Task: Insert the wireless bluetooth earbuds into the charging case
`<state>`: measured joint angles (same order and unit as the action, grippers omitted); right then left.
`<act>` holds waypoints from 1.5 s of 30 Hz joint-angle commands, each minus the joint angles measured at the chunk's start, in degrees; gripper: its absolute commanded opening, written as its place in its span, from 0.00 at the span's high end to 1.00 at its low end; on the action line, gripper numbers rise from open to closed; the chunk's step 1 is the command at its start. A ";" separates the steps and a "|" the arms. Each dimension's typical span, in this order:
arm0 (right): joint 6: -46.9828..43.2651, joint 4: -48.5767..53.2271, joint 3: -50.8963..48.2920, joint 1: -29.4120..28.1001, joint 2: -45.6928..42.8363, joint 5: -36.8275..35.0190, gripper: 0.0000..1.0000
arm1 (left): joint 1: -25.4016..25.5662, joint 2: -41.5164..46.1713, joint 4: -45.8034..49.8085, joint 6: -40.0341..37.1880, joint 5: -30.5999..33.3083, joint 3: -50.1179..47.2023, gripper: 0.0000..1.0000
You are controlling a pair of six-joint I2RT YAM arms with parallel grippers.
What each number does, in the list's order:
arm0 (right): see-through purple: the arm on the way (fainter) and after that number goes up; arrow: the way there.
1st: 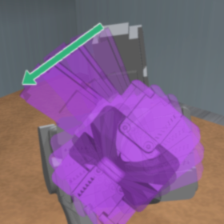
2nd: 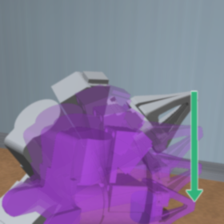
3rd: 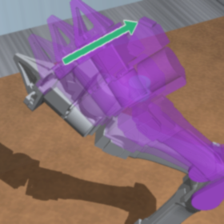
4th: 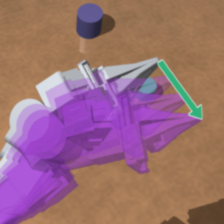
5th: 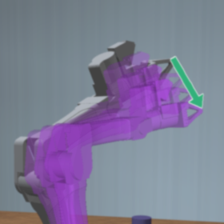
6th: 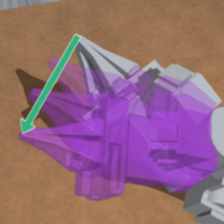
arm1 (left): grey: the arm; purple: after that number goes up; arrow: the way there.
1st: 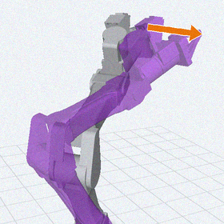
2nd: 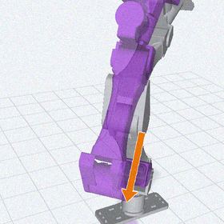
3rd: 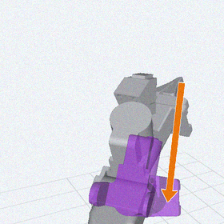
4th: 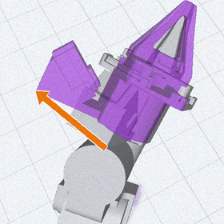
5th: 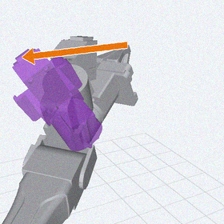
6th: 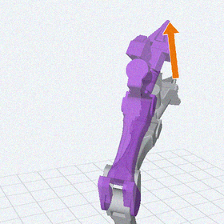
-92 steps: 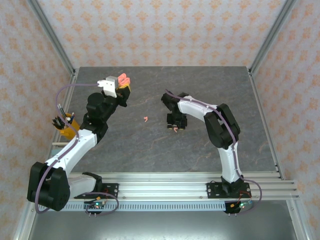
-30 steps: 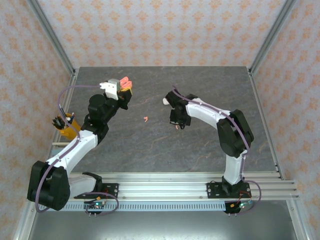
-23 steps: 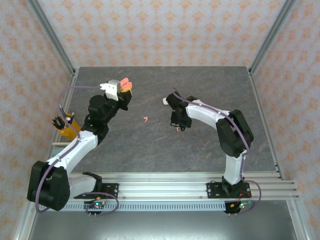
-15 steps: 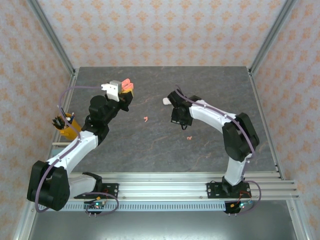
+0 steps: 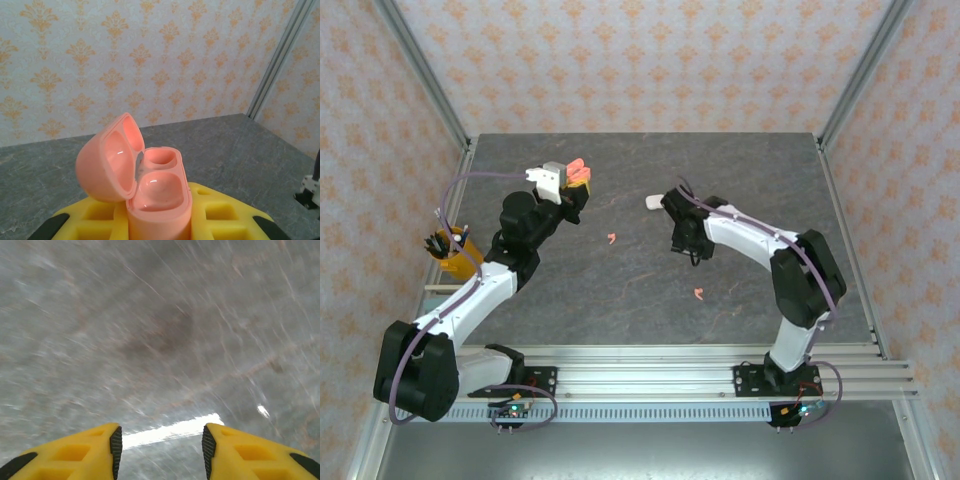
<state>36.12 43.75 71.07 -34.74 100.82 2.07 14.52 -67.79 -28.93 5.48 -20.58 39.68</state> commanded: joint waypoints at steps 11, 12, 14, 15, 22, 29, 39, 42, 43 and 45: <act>-6.00 -1.05 -18.15 -0.58 -11.08 11.02 0.38 | 1.10 -0.32 -3.24 -0.86 -0.87 -0.13 1.00; -6.85 -1.03 -18.08 -0.74 -10.87 11.09 0.38 | 1.22 -0.28 -3.31 -0.82 -0.80 -0.13 1.00; -8.62 -0.89 -17.40 -1.19 -9.93 10.68 0.38 | 1.43 -0.33 -3.33 -0.86 -0.69 -0.24 1.00; -9.51 -0.87 -16.97 -1.36 -9.43 10.40 0.38 | 1.47 -0.26 -3.33 -0.87 -0.60 -0.22 1.00; -14.50 0.52 -13.81 -1.65 -5.30 6.90 0.40 | 1.65 0.45 -2.56 -1.26 -0.32 -0.06 1.00; -15.44 0.41 -12.35 -1.65 -2.00 6.18 0.45 | 1.65 0.21 -2.80 -1.38 -0.13 -0.31 1.00; -15.53 0.71 -11.83 -1.65 -0.42 6.85 0.55 | 1.65 -0.01 -3.02 -1.52 0.10 -0.49 1.00; -15.15 1.05 -12.00 -1.65 -0.52 7.16 0.56 | 1.65 0.03 -3.12 -1.61 0.19 -0.48 1.00; -15.03 1.07 -12.14 -1.65 -0.60 7.31 0.56 | 1.65 0.03 -3.07 -1.61 0.27 -0.44 1.00; -14.53 1.54 -12.26 -1.65 -0.62 7.59 0.57 | 1.63 -0.05 -2.98 -1.69 0.19 -0.39 1.00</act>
<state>20.93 43.75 58.74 -36.40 99.02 11.40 15.77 -67.79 -28.97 4.60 -20.58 39.68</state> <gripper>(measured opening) 0.436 0.236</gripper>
